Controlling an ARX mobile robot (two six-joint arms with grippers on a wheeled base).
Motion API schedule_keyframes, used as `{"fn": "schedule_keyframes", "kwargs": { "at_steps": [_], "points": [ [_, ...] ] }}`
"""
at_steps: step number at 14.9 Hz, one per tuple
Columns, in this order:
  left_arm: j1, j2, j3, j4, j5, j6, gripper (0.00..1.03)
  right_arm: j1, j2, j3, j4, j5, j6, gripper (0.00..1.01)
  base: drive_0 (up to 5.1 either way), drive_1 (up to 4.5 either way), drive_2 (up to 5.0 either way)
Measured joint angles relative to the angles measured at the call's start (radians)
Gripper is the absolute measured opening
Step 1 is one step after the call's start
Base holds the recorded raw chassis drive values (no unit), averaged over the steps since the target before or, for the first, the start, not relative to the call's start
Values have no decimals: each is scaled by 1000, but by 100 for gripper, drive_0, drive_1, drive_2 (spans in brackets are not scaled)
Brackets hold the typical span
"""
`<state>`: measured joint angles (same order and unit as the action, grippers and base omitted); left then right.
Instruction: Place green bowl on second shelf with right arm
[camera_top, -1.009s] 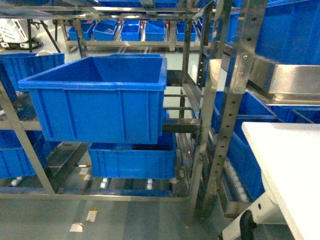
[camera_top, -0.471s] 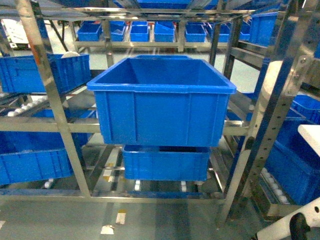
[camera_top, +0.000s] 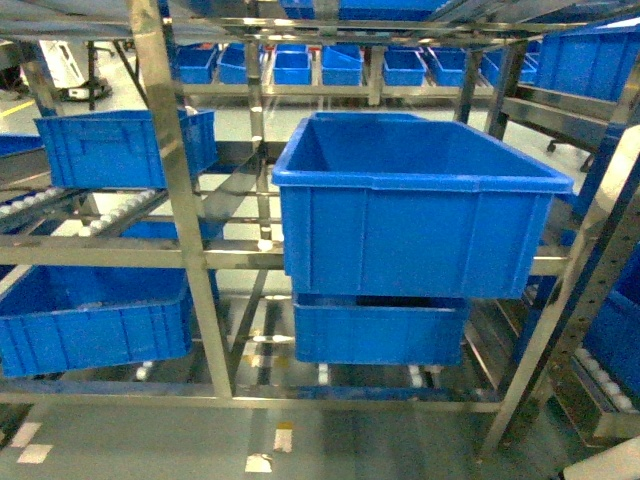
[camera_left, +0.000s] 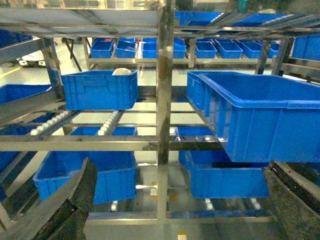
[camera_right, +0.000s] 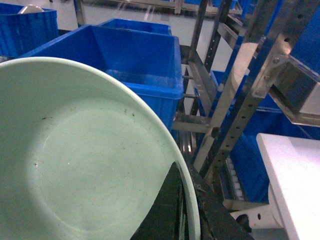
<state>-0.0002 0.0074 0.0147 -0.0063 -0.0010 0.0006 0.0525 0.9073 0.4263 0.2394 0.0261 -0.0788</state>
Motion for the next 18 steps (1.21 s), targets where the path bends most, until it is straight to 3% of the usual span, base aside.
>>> {"fn": "schedule_keyframes", "kwargs": {
  "at_steps": [7,18],
  "points": [
    [0,0,0,1,-3,0,98,0,-3,1,-2,2,0,2,-494,252,252],
    [0,0,0,2,-1,0,98,0,-5,1,-1,0,0,2,-4,418,-426]
  ]
}}
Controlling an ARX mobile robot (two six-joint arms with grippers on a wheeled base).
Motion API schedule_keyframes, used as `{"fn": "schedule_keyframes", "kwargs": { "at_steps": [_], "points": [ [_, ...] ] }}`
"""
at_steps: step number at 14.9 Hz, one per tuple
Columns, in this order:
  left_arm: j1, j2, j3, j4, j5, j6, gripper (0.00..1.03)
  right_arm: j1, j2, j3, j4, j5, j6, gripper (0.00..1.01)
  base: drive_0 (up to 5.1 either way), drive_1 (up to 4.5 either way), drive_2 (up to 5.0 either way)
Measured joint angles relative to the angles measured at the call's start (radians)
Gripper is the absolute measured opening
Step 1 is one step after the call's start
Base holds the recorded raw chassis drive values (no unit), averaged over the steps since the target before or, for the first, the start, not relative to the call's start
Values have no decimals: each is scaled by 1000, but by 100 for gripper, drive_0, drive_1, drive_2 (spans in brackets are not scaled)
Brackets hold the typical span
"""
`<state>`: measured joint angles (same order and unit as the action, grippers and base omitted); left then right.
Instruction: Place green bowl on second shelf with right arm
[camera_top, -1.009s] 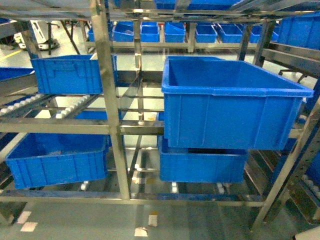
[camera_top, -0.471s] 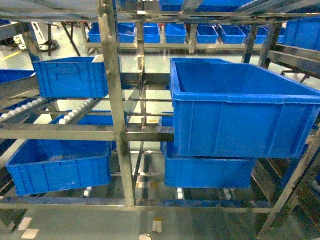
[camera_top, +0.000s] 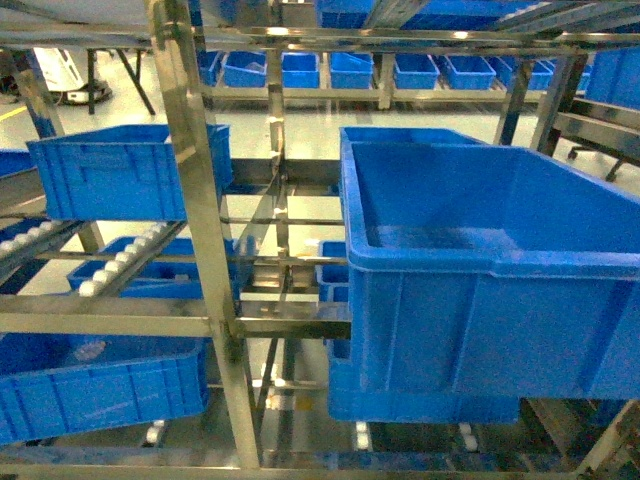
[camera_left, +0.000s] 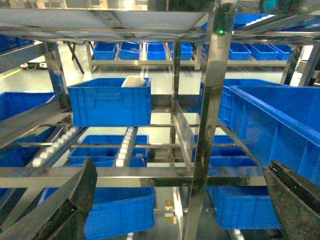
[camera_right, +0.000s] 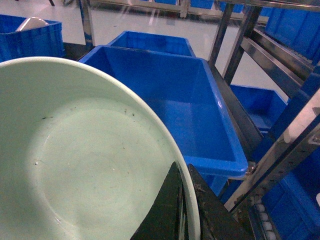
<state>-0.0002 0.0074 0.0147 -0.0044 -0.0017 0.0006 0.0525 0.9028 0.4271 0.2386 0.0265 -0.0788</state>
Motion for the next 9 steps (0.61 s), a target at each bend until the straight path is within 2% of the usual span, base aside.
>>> {"fn": "schedule_keyframes", "kwargs": {
  "at_steps": [9],
  "points": [
    [0,0,0,-2,1,0,98,0,1,0,0,0,0,2,-10,415,-436]
  ]
}}
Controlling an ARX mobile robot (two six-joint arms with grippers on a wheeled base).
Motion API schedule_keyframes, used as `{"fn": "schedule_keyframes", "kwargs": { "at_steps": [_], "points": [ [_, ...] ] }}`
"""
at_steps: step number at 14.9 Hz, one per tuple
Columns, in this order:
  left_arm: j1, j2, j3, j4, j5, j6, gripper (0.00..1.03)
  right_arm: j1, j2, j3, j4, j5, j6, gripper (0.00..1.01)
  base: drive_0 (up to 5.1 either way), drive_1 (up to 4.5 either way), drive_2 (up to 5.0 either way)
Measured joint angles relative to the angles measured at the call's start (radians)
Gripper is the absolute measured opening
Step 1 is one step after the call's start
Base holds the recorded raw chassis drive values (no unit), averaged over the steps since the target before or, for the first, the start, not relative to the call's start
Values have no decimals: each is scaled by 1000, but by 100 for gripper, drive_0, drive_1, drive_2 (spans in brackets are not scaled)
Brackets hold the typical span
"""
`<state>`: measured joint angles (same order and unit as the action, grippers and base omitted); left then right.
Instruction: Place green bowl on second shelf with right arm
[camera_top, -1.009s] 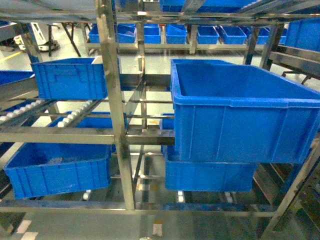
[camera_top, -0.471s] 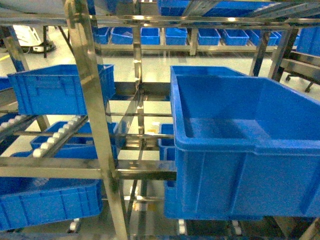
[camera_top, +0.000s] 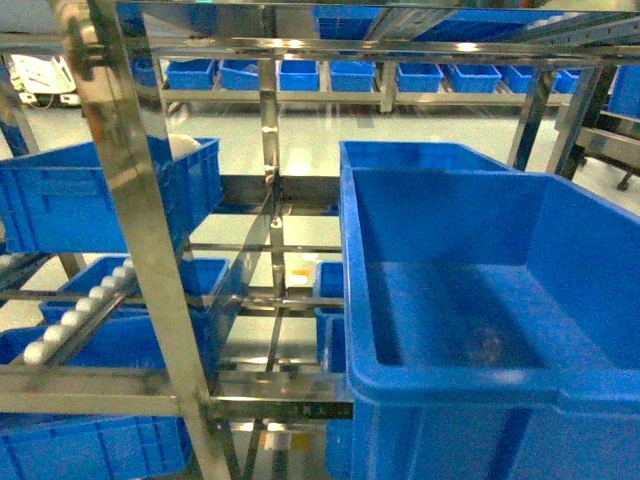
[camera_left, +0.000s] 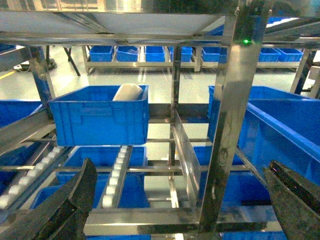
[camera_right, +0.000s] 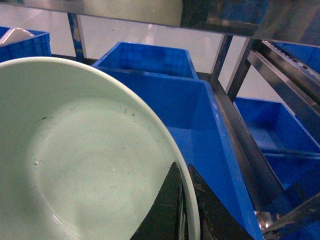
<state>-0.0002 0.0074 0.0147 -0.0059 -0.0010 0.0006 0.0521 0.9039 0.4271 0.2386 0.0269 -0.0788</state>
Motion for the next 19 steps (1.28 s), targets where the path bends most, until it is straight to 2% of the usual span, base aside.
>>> {"fn": "schedule_keyframes", "kwargs": {
  "at_steps": [1,7,8,9,10,13,15,16,17,18,19],
  "points": [
    [0,0,0,3,1,0,98,0,0,0,-1,0,0,2,-10,415,-436],
    [0,0,0,1,0,0,98,1,4,0,1,-1,1,2,0,0,0],
    [0,0,0,1,0,0,98,9,15,0,5,-4,13,2,0,0,0],
    [0,0,0,1,0,0,98,17,62,-13,45,-10,38,2,0,0,0],
    [0,0,0,2,0,0,98,40,133,-40,106,15,45,2,0,0,0],
    [0,0,0,2,0,0,98,151,349,-22,270,95,39,2,0,0,0],
    [0,0,0,2,0,0,98,159,594,70,430,159,14,2,0,0,0],
    [0,0,0,2,0,0,98,135,920,179,533,175,-13,2,0,0,0],
    [0,0,0,2,0,0,98,129,1011,200,473,170,30,2,0,0,0],
    [0,0,0,2,0,0,98,114,1076,230,414,159,112,2,0,0,0],
    [0,0,0,2,0,0,98,111,1127,264,480,201,163,2,0,0,0]
  ]
}}
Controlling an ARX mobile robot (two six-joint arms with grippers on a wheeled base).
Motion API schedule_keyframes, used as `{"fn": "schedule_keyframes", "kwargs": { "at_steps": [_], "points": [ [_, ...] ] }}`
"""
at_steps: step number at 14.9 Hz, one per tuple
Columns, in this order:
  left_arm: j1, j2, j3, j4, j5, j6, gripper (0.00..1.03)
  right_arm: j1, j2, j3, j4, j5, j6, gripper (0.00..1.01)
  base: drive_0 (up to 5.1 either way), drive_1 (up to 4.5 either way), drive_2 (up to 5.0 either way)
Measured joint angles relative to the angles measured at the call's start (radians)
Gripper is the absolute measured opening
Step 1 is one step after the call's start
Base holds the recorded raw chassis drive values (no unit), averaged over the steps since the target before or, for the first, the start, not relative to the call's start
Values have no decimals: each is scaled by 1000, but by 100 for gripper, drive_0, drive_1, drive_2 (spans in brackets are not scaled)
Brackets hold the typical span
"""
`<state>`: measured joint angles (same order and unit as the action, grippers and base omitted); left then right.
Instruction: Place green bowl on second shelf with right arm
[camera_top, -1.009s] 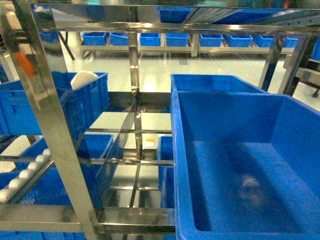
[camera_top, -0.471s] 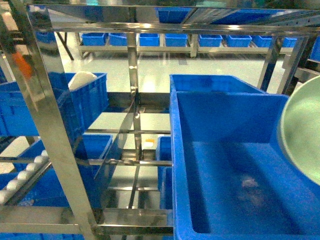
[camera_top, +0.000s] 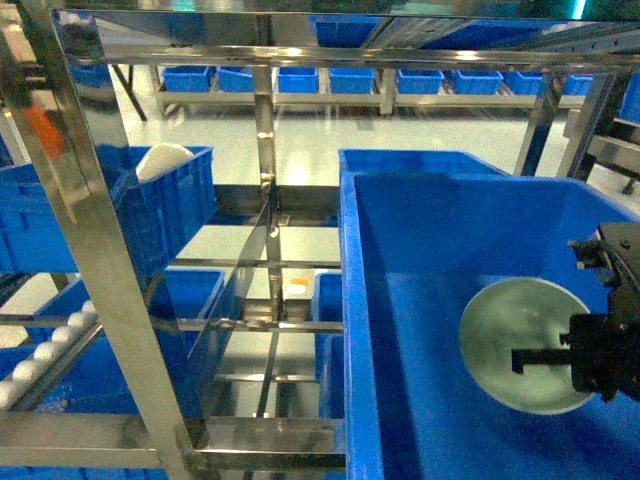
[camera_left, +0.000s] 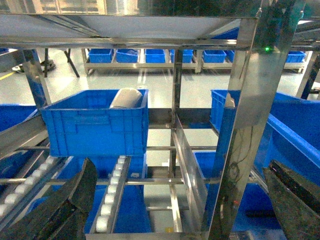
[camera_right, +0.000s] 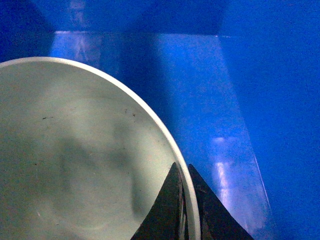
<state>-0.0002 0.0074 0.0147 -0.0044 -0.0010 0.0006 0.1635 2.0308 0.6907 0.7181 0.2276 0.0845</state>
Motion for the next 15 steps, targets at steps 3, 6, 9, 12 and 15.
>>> {"fn": "schedule_keyframes", "kwargs": {
  "at_steps": [3,6,9,12,15],
  "points": [
    [0,0,0,0,0,0,98,42,19,55,62,75,39,12,0,0,0],
    [0,0,0,0,0,0,98,66,-54,-43,190,85,-2,49,0,0,0],
    [0,0,0,0,0,0,98,75,-233,-223,331,131,-127,86,0,0,0],
    [0,0,0,0,0,0,98,135,-575,-428,185,178,-190,98,0,0,0],
    [0,0,0,0,0,0,98,171,-933,-459,69,245,-190,98,0,0,0]
  ]
}}
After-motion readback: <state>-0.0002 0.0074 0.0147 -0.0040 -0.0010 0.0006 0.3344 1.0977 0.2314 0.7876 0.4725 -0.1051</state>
